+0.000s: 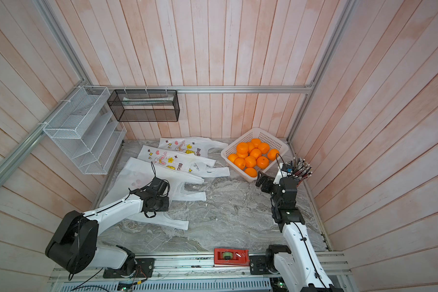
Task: Place the oranges into plastic bags & tie knots
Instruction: Adjust the plastic bag at the center of the board.
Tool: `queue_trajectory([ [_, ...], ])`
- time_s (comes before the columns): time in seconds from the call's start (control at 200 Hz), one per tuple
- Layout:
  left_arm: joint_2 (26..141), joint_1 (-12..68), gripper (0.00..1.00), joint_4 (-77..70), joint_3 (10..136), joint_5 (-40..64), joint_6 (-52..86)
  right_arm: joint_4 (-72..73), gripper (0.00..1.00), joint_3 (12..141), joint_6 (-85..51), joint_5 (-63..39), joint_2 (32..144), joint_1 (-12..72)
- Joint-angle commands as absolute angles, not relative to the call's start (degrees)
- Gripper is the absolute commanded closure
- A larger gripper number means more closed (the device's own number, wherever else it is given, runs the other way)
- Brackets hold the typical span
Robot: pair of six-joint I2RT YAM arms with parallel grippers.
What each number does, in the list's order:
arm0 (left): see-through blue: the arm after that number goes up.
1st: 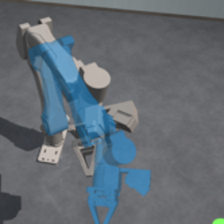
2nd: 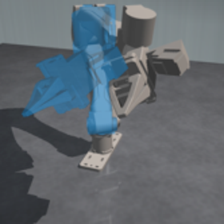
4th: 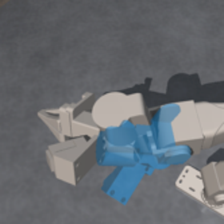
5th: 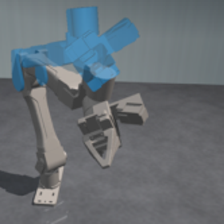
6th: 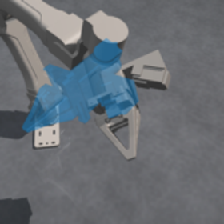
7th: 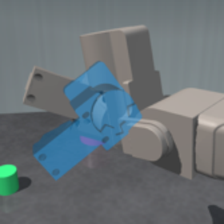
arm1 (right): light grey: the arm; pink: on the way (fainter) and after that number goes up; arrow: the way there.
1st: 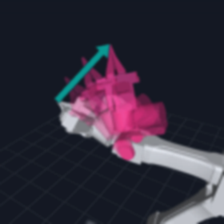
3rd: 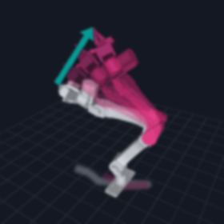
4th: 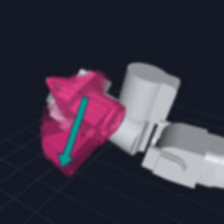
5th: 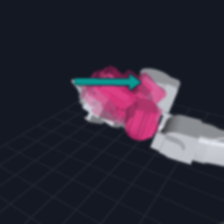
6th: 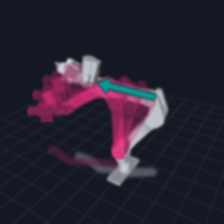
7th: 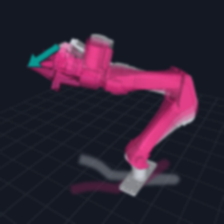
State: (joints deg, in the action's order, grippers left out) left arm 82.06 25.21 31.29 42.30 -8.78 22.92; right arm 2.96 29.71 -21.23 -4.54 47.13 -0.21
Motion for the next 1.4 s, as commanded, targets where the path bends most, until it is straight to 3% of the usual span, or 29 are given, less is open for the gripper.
queue_trajectory([
  [0.0,83.7,25.5,0.52,29.4,42.6,-11.6,22.1,3.0,0.02,29.0,-20.8,-3.8,46.6,-0.3],
  [0.175,83.3,25.4,0.69,29.2,43.1,-13.3,21.3,2.9,0.02,28.9,-20.9,-4.0,46.4,-0.3],
  [0.355,78.2,25.4,1.00,28.4,42.4,-13.3,21.6,2.6,0.01,29.1,-20.9,-4.0,46.0,-0.3],
  [0.5,70.8,23.4,1.00,29.2,42.9,-10.9,22.4,1.2,0.02,30.3,-20.7,-4.4,46.3,-0.3],
  [0.8,57.5,12.7,1.00,28.7,47.7,9.6,30.9,-3.7,0.01,37.5,-21.3,-11.3,55.0,-0.3],
  [1.11,58.9,10.6,1.00,15.9,53.0,34.6,48.1,-9.8,0.02,52.4,-15.6,-16.4,75.4,3.6],
  [1.395,61.6,10.5,1.00,9.8,54.9,35.9,58.1,-13.2,0.02,65.1,-11.9,-16.4,91.9,9.0],
])
